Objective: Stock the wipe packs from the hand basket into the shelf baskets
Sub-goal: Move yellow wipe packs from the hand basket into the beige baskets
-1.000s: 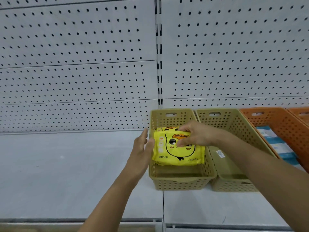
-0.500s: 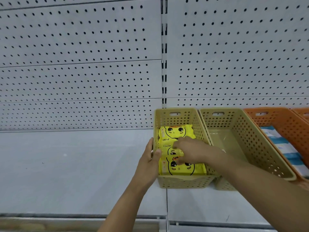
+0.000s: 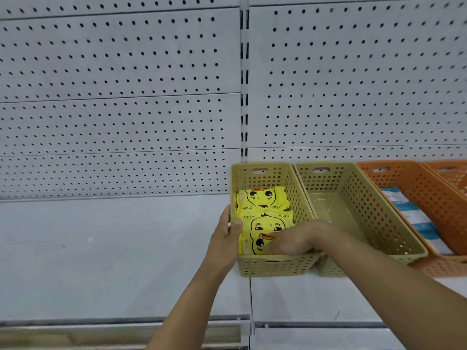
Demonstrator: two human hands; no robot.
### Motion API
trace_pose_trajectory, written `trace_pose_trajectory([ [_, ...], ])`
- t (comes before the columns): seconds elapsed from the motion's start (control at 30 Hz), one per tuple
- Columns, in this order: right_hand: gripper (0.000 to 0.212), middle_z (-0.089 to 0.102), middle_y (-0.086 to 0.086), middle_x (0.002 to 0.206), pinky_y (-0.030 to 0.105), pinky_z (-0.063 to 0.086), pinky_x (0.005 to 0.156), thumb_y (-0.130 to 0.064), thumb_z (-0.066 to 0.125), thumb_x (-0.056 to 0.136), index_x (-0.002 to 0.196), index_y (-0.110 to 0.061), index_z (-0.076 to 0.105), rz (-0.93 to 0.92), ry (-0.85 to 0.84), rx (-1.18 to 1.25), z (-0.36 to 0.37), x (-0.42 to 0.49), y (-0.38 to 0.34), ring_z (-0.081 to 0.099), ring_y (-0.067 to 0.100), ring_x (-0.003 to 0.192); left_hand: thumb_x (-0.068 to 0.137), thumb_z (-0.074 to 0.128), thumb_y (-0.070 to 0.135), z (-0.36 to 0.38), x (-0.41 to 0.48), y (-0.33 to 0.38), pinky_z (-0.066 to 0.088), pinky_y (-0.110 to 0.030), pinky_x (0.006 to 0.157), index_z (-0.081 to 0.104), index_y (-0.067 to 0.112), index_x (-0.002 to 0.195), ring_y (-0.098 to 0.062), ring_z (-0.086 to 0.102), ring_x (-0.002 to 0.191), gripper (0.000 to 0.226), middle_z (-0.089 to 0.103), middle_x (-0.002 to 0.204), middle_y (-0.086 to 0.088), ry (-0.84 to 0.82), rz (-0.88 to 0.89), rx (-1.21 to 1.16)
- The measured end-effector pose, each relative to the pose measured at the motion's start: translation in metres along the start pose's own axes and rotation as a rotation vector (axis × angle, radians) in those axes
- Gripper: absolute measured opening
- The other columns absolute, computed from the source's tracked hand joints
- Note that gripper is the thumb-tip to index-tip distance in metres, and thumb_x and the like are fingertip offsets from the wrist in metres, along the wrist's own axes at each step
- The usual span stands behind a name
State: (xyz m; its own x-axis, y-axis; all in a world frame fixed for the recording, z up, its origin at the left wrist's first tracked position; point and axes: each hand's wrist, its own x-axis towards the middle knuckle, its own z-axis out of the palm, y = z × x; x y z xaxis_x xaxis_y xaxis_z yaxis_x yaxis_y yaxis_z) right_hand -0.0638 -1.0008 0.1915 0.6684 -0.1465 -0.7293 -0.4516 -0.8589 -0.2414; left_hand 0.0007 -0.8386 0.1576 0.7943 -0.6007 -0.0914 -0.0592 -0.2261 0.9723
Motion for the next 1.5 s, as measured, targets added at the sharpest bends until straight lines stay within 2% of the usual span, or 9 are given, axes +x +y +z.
trace_pose_trajectory([
  [0.07, 0.081, 0.043, 0.000, 0.146, 0.042, 0.032, 0.111, -0.079, 0.035, 0.076, 0.138, -0.028, 0.047, 0.023, 0.041, 0.025, 0.002, -0.004, 0.001, 0.042, 0.023, 0.132, 0.103, 0.038, 0.024, -0.001, 0.000, 0.000, 0.048, -0.018, 0.082, 0.047, 0.041, 0.133, 0.004, 0.063, 0.101, 0.036, 0.067, 0.113, 0.021, 0.001, -0.003, -0.003],
  [0.17, 0.054, 0.043, -0.002, 0.146, 0.035, 0.033, 0.109, -0.055, 0.039, 0.095, 0.139, -0.024, 0.047, -0.061, 0.334, 0.161, 0.017, -0.019, 0.001, 0.040, 0.020, 0.133, 0.102, 0.041, 0.027, -0.003, -0.003, 0.000, 0.051, -0.022, 0.080, 0.050, 0.039, 0.130, -0.003, 0.065, 0.102, 0.031, 0.068, 0.110, 0.018, 0.007, 0.008, -0.010],
  [0.3, 0.045, 0.057, -0.006, 0.129, 0.037, 0.043, 0.097, -0.055, 0.038, 0.095, 0.128, -0.029, 0.055, -0.098, 0.743, 0.201, 0.062, -0.040, -0.008, 0.053, 0.018, 0.118, 0.101, 0.044, 0.035, -0.004, -0.023, -0.008, 0.054, -0.035, 0.087, 0.054, 0.037, 0.121, 0.000, 0.065, 0.096, 0.022, 0.068, 0.106, 0.021, 0.026, 0.122, 0.023],
  [0.5, 0.049, 0.045, -0.001, 0.144, 0.041, 0.021, 0.111, -0.043, 0.037, 0.093, 0.135, -0.022, 0.048, -0.151, 1.207, 0.049, 0.146, -0.046, -0.019, 0.036, 0.018, 0.136, 0.091, 0.037, 0.065, -0.010, -0.079, -0.039, 0.044, -0.032, 0.101, 0.037, 0.043, 0.140, 0.002, 0.047, 0.125, 0.054, 0.048, 0.138, 0.024, -0.020, 0.171, 0.201],
  [0.67, 0.046, 0.039, -0.010, 0.146, 0.027, 0.031, 0.105, -0.044, 0.033, 0.095, 0.137, -0.028, 0.044, -0.145, 1.208, 0.317, 0.208, -0.066, -0.038, 0.034, 0.009, 0.132, 0.091, 0.042, 0.058, -0.026, -0.138, -0.062, 0.031, -0.018, 0.101, 0.039, 0.033, 0.143, -0.001, 0.040, 0.129, 0.058, 0.046, 0.139, 0.015, -0.073, 0.213, 0.475],
  [0.87, 0.045, 0.048, -0.029, 0.119, 0.023, 0.044, 0.085, -0.054, 0.028, 0.094, 0.126, -0.035, 0.053, -0.088, 1.130, 0.448, 0.305, -0.102, -0.078, 0.052, 0.000, 0.108, 0.090, 0.039, 0.064, -0.060, -0.223, -0.096, 0.035, -0.015, 0.090, 0.046, 0.041, 0.135, 0.005, 0.047, 0.115, 0.051, 0.049, 0.131, 0.024, -0.131, 0.225, 0.664],
  [1.0, 0.033, 0.055, -0.019, 0.120, 0.030, 0.050, 0.084, -0.043, 0.042, 0.098, 0.127, -0.032, 0.054, -0.054, 1.035, 0.500, 0.376, -0.122, -0.106, 0.056, 0.003, 0.104, 0.090, 0.046, 0.062, -0.086, -0.289, -0.130, 0.052, -0.026, 0.084, 0.055, 0.038, 0.128, 0.003, 0.062, 0.098, 0.045, 0.065, 0.113, 0.023, -0.147, 0.156, 0.625],
  [1.23, 0.030, 0.060, -0.004, 0.120, 0.031, 0.046, 0.093, -0.029, 0.052, 0.094, 0.122, -0.023, 0.059, 0.018, 0.814, 0.566, 0.470, -0.145, -0.167, 0.058, 0.015, 0.110, 0.095, 0.049, 0.050, -0.148, -0.393, -0.182, 0.054, -0.033, 0.080, 0.060, 0.030, 0.123, -0.008, 0.066, 0.096, 0.036, 0.071, 0.108, 0.011, -0.255, 0.051, 0.695],
  [1.5, 0.028, 0.065, 0.002, 0.115, 0.033, 0.047, 0.092, -0.024, 0.055, 0.093, 0.120, -0.017, 0.061, -0.014, 0.702, 0.629, 0.517, -0.152, -0.253, 0.060, 0.018, 0.104, 0.097, 0.052, 0.039, -0.230, -0.465, -0.206, 0.047, -0.026, 0.077, 0.063, 0.023, 0.122, -0.014, 0.066, 0.101, 0.032, 0.072, 0.109, 0.004, -0.128, -0.046, 0.687],
])
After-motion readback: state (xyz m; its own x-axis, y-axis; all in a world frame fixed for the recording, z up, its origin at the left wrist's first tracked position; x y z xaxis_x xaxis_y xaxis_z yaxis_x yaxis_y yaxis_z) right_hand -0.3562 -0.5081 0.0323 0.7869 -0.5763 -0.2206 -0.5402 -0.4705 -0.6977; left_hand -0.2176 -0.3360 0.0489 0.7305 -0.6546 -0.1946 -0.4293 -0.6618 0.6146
